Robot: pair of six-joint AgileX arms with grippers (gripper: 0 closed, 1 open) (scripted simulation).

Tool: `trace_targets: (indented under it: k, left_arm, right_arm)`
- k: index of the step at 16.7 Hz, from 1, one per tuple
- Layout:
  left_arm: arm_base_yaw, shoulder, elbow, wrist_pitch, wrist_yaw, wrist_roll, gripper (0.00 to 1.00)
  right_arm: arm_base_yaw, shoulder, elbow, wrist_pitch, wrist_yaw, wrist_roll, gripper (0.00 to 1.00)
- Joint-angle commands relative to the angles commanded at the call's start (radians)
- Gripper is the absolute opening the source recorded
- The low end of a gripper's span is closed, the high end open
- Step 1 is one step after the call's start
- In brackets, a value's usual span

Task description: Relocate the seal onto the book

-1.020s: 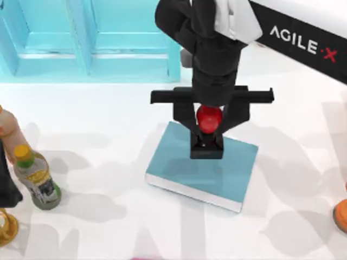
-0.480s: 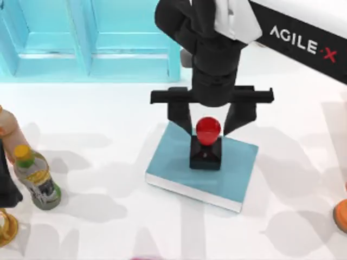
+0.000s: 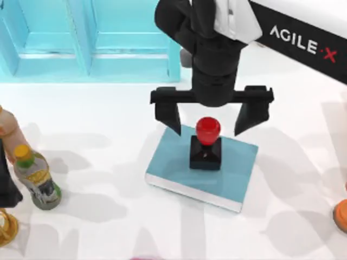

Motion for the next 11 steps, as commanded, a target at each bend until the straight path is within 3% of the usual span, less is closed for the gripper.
trace_targets:
  k: [11]
  left_arm:
    - [0.000, 0.000, 0.000, 0.000, 0.000, 0.000, 1.00]
  right_arm:
    - [-0.002, 0.021, 0.154, -0.133, 0.000, -0.001, 1.00]
